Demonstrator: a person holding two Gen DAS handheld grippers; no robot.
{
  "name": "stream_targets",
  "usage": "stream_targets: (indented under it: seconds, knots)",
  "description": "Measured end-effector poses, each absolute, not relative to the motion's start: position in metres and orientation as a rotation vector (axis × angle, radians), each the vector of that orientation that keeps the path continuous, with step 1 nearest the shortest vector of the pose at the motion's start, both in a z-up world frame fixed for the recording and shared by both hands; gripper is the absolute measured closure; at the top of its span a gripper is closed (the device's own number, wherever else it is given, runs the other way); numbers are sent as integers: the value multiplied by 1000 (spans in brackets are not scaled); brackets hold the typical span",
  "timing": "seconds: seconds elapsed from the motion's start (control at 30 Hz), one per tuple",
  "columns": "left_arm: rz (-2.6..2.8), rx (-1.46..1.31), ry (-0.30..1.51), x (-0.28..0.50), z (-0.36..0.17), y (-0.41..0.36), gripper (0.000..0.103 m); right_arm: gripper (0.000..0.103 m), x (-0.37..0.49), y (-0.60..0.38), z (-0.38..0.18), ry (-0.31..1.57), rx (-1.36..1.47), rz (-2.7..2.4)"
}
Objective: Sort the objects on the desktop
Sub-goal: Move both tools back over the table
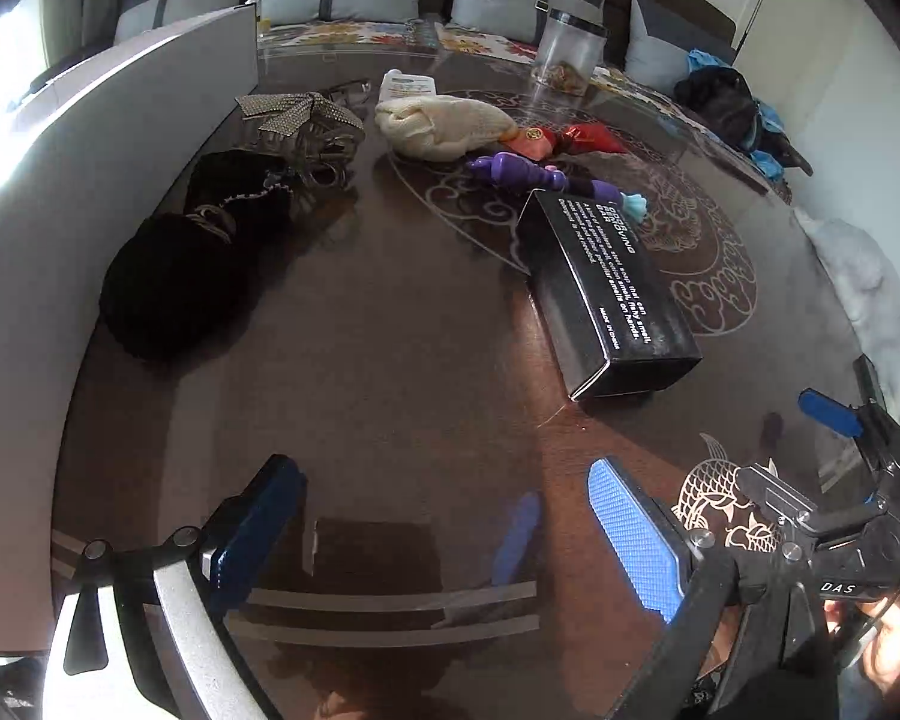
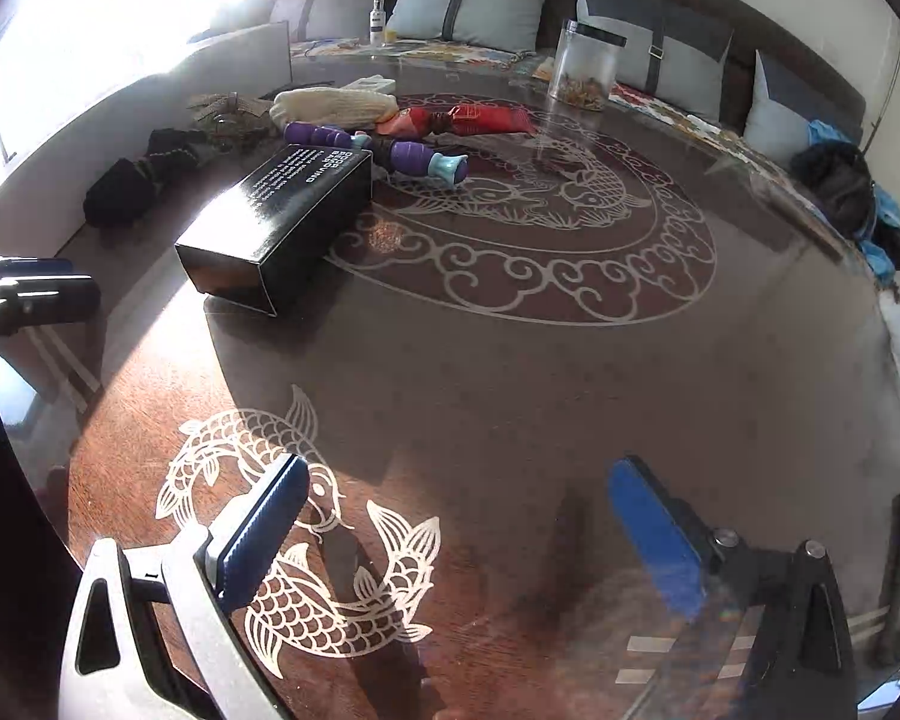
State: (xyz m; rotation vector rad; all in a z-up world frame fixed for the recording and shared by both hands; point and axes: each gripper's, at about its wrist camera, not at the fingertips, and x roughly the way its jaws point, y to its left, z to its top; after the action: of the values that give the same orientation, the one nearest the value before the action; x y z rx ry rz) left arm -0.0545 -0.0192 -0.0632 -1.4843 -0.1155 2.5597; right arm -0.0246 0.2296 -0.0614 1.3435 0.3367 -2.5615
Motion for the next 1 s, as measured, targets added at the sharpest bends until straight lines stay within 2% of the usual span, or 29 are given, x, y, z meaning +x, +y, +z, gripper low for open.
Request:
stream_targets:
  seconds: [0.27,0.4,1.0]
  knots:
    - [2687,-1391,90,-65,-69,-8,0,0,-57,230,-70,244,1360,-2547]
    - [2701,-1332,88,-64,-69,-9,0,0,-66,233,-71,196,1335,-2581]
    - [2714,-1335,83,-66,-69,-8,0,0,-66,233,-71,192,1329,-2580]
